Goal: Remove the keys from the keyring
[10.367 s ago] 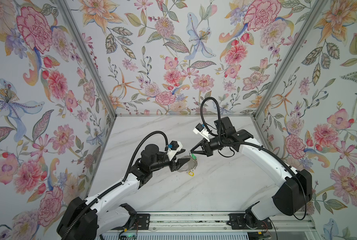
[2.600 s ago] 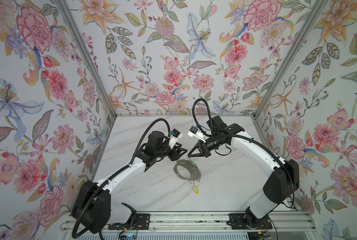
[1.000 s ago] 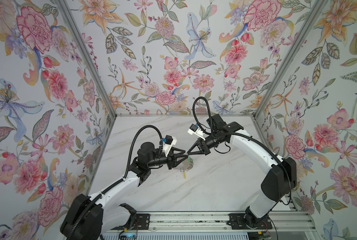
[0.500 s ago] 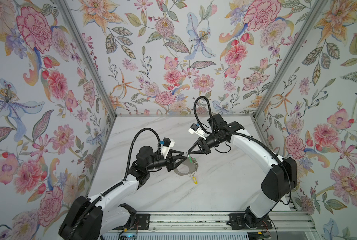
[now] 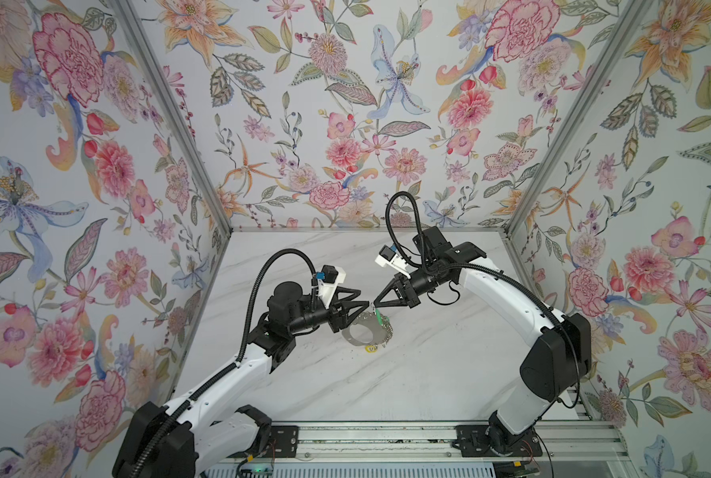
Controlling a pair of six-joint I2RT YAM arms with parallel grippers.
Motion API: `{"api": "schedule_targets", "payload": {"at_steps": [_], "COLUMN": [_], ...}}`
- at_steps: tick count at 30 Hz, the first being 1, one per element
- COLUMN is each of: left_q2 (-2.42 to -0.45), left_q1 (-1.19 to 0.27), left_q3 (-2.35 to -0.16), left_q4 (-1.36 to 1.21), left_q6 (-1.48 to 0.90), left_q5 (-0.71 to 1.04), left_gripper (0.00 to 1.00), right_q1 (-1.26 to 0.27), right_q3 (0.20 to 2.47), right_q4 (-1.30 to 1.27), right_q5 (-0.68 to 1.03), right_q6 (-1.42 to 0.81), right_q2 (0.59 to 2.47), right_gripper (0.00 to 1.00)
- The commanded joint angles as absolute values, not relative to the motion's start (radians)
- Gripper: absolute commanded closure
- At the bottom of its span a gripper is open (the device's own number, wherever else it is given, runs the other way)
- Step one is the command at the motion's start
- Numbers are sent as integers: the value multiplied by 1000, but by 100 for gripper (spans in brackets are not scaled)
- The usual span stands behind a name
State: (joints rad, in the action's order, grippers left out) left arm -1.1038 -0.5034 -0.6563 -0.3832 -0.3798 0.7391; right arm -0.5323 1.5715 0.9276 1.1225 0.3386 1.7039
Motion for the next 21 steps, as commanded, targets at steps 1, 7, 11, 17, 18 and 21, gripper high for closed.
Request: {"api": "schedule_targets", "payload": {"at_steps": [1,7,11,17,18,21], "left_q2": [-1124,-1193,-1237,-1215,-1209,-1190], "left_q1": [-486,-486,-487,-488,-488,-488], "left_q3": [-698,-692,-681,-663,-662,-656], "left_q4": [-340,-384,-409,-454,-451,-464], "left_q6": [-326,-333,-345,-378,-378,-396], "left_q5": [712,813,845,859,862,871], "left_gripper": [49,49,50,50,50,50], "right_q1": [-534,-534,-534,-531,-531,-531], "right_q3": [1583,1582,1582,1577,1578,1582], "right_q4": [937,936,937,936,937,936], "right_q5": [1173,1180,1182,1181,1181,1183], "right_q6": [381,382,383,382,383,383], "right_q2": [1685,1683,1680,1677,1679,1683], "right_gripper": [100,100,100,100,100,100]}}
